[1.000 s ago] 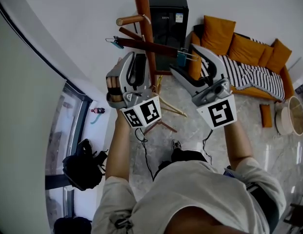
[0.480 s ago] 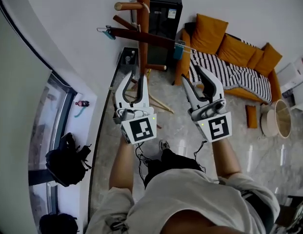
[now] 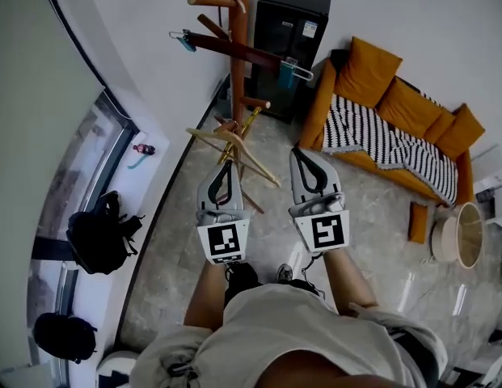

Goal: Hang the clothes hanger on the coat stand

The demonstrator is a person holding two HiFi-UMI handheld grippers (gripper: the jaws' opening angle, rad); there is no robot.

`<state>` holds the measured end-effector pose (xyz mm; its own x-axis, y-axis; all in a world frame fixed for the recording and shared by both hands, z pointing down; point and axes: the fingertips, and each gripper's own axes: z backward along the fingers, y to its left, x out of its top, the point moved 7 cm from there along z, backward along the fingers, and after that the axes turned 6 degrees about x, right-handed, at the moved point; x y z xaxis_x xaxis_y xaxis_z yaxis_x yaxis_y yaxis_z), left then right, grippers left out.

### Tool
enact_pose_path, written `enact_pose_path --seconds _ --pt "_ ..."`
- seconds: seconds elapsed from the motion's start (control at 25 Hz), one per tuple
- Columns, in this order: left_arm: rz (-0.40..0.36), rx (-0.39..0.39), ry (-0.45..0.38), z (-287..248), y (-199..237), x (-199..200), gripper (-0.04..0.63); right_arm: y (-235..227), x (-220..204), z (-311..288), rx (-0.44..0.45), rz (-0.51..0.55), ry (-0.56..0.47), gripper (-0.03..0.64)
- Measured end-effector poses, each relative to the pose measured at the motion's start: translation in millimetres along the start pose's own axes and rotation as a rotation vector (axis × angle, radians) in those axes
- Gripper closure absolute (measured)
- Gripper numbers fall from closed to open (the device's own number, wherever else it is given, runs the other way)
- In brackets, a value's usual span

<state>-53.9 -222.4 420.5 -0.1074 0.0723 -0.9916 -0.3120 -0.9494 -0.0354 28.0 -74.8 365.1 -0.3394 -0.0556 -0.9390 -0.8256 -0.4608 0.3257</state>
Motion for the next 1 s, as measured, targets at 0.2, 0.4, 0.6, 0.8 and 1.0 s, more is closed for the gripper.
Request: enact_pose_path --seconds 0.2,0.4,0.6,0.8,1.0 --pt "-0.024 0.058 0.000 31.8 -41.2 12.8 0.586 -8.7 -2.1 46.4 0.054 -0.019 -0.007 0.612" --pt "-0.051 0.115 0.032 78.6 -82.6 14.9 0.586 -3.7 -1.4 97.9 0.117 -0.015 -0.063 0.612" --pt "-0.042 0.168 0.056 124.3 -118.6 14.6 0.586 2.0 -9.1 144.3 0.179 -0.029 -0.031 0.612" --pt "-0.106 0.174 0.056 157.6 -130.3 33.5 0.586 15.8 8.8 173.8 0.200 -0.050 -0.056 0.612" --pt "-0.097 0.151 0.035 188.1 -140.3 41.9 0.586 33.6 24.0 206.7 0.172 -0.062 -0.061 0.612"
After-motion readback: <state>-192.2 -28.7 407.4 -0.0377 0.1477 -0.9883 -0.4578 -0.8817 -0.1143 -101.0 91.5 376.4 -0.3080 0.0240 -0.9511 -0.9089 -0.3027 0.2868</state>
